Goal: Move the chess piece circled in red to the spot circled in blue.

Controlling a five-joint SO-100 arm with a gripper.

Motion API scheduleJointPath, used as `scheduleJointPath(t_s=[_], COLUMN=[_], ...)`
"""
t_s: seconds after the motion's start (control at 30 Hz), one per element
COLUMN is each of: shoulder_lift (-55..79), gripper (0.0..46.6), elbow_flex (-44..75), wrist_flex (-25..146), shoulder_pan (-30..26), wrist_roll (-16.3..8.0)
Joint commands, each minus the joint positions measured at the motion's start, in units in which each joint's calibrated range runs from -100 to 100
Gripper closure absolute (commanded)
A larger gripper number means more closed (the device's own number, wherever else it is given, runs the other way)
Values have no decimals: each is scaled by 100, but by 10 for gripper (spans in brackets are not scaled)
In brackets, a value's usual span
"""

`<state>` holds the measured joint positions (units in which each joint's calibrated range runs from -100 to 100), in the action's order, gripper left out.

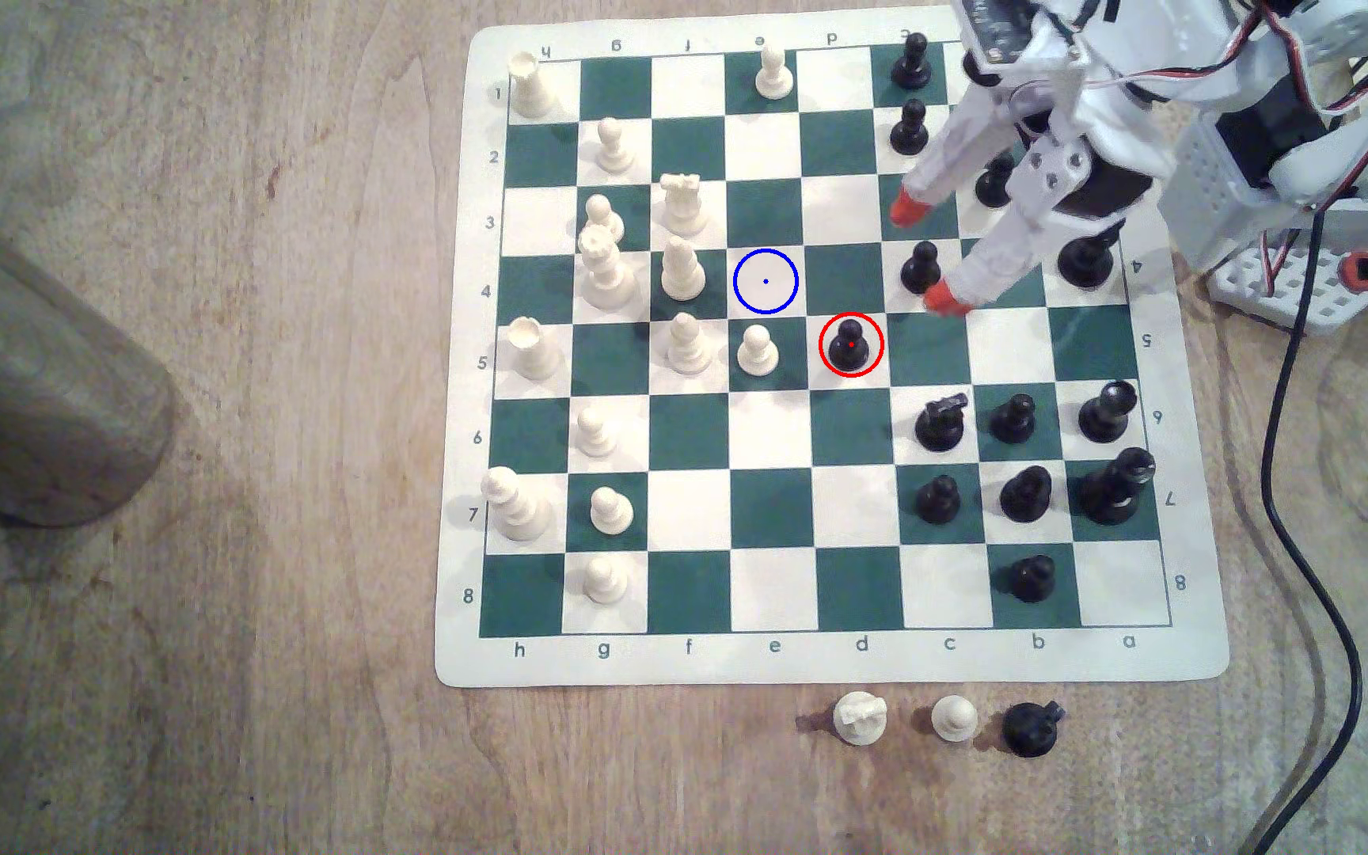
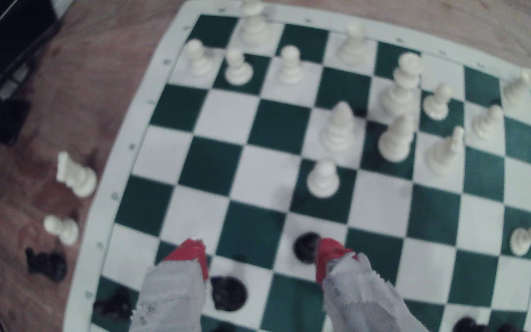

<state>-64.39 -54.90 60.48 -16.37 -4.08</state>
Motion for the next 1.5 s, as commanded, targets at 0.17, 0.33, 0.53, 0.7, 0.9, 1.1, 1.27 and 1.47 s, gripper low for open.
scheduleJointPath(t_s=[0.17, 0.33, 0.53, 0.7, 0.9, 1.1, 1.27, 1.47], shoulder_lift=[403, 913, 1804, 2229, 2526, 3018, 3324, 3638], gripper=[281, 288, 334, 329, 290, 288, 291, 296], elbow_flex=[-357, -675, -684, -684, -738, -729, -693, -530], wrist_flex=[-217, -593, -1175, -1445, -1814, -2182, -2387, -2542], shoulder_pan=[38, 45, -9, -48, -41, 116, 155, 69], wrist_roll=[-313, -357, -381, -425, -464, -444, -430, -479])
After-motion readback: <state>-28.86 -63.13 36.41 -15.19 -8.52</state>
